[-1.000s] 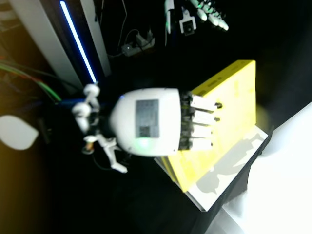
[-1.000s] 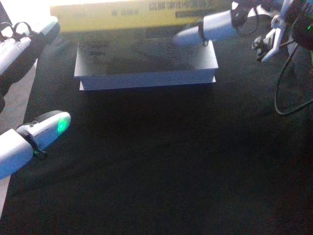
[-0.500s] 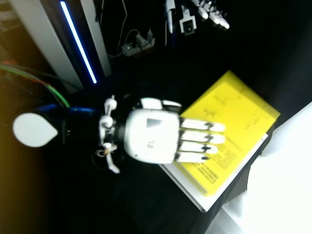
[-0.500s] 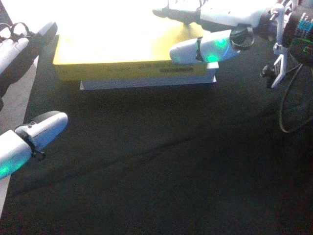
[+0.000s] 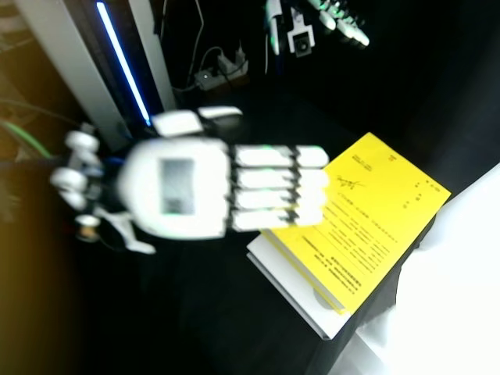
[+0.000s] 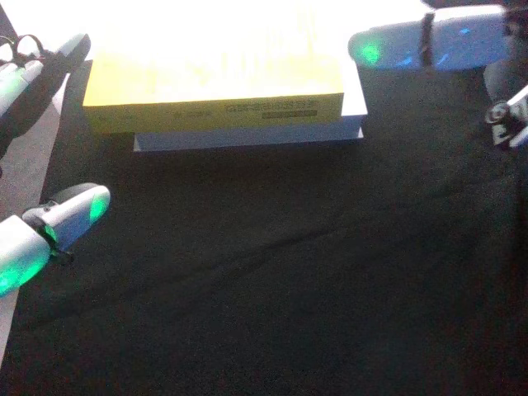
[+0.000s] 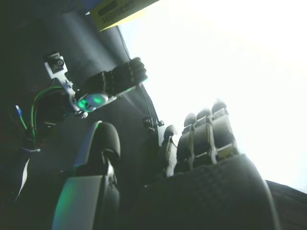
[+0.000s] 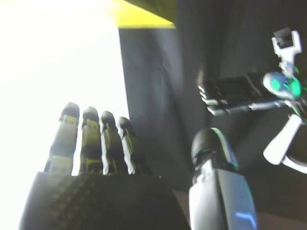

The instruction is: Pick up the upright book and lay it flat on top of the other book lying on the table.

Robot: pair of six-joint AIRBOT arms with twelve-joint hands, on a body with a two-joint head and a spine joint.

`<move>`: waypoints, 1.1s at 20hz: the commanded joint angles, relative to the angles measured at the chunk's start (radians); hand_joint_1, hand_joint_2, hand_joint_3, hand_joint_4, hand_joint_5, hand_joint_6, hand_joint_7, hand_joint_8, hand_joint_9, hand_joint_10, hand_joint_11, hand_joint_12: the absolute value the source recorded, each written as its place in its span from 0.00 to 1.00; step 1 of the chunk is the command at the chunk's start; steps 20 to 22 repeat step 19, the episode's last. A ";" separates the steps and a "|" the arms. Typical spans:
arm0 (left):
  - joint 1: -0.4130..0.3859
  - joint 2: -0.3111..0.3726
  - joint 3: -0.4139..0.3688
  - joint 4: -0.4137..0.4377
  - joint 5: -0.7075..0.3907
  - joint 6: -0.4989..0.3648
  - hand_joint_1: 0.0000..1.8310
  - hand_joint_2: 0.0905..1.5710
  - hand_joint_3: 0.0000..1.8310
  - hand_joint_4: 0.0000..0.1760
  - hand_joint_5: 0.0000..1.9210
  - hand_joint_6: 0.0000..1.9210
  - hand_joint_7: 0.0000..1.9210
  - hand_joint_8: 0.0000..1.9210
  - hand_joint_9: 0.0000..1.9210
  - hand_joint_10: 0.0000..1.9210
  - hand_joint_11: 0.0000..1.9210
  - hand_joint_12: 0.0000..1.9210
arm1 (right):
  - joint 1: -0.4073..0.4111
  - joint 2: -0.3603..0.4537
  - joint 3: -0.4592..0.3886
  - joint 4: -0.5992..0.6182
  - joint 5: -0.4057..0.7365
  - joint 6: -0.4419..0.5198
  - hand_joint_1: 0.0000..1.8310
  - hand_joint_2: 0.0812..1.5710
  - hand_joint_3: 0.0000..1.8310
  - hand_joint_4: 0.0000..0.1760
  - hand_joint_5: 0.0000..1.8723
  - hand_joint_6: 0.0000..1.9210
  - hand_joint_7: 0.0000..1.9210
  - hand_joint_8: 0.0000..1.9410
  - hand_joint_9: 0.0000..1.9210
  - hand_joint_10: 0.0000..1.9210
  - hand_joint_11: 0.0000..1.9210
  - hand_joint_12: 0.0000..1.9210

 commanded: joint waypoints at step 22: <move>-0.047 0.057 0.177 0.053 -0.163 -0.003 0.26 0.70 0.00 0.97 0.00 0.00 0.00 0.00 0.00 0.00 0.00 0.00 | -0.074 0.279 -0.194 0.417 0.457 -0.100 0.10 0.73 0.00 0.13 0.00 0.00 0.00 0.00 0.00 0.00 0.00 0.00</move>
